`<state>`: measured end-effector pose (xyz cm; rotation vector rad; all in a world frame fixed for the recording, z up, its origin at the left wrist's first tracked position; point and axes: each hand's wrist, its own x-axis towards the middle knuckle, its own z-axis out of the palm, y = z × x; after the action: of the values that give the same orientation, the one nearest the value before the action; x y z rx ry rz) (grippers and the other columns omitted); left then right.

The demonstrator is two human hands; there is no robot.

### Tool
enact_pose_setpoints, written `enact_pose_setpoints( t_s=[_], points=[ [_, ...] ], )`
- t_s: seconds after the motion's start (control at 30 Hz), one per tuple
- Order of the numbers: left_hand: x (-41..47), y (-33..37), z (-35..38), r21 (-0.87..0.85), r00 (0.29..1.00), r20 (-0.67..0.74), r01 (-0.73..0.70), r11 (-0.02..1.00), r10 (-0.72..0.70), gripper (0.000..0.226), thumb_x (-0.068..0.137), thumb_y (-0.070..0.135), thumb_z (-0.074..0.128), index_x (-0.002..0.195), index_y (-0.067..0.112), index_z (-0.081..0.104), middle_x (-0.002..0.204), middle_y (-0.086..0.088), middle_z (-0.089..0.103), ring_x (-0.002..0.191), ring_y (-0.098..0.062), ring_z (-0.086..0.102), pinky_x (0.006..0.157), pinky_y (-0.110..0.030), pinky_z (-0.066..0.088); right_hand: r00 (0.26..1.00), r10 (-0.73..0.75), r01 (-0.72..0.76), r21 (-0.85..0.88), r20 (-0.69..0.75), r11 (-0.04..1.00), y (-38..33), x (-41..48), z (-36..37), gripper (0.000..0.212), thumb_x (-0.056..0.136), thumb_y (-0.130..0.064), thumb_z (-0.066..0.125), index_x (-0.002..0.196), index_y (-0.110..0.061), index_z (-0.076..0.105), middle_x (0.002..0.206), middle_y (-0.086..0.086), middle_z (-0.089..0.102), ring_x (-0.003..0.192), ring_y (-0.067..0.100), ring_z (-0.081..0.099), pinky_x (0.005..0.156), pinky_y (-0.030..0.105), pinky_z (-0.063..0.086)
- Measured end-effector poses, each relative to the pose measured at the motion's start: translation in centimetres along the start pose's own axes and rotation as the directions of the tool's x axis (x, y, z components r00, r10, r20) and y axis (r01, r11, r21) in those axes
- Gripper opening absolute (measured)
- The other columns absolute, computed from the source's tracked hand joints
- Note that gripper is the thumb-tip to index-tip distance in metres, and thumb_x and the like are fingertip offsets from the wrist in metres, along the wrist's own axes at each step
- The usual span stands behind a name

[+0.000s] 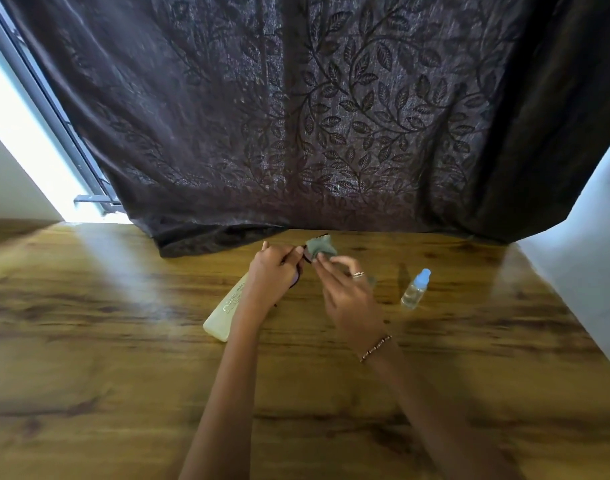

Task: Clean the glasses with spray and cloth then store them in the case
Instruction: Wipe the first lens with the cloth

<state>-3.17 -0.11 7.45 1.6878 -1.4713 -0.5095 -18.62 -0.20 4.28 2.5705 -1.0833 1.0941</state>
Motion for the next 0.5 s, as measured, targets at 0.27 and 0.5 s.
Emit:
enact_pose_setpoints(
  t_s=[0.27, 0.5],
  points=[
    [0.0, -0.3, -0.5, 0.012, 0.999, -0.044, -0.005, 1.0, 0.006, 0.033, 0.097, 0.023, 0.048, 0.071, 0.007, 0.062, 0.067, -0.009, 0.065, 0.073, -0.029, 0.06, 0.093, -0.034, 0.039, 0.995, 0.091, -0.09, 0.03, -0.037, 0.996, 0.8, 0.9, -0.6, 0.039, 0.083, 0.004, 0.052, 0.121, 0.004, 0.061, 0.118, 0.013, 0.067, 0.111, 0.031, 0.058, 0.09, 0.039, 0.054],
    [-0.4, 0.6, -0.3, -0.006, 1.0, 0.015, -0.022, 1.0, 0.022, 0.033, 0.097, 0.022, 0.049, 0.07, 0.007, 0.06, 0.064, -0.002, 0.062, 0.07, -0.024, 0.059, 0.091, -0.038, 0.041, 0.999, 0.036, -0.035, 0.036, -0.022, 0.999, 0.3, 1.8, -0.5, 0.049, 0.073, 0.014, 0.067, 0.12, 0.006, 0.061, 0.122, 0.013, 0.064, 0.116, 0.028, 0.051, 0.092, 0.041, 0.052]
  ],
)
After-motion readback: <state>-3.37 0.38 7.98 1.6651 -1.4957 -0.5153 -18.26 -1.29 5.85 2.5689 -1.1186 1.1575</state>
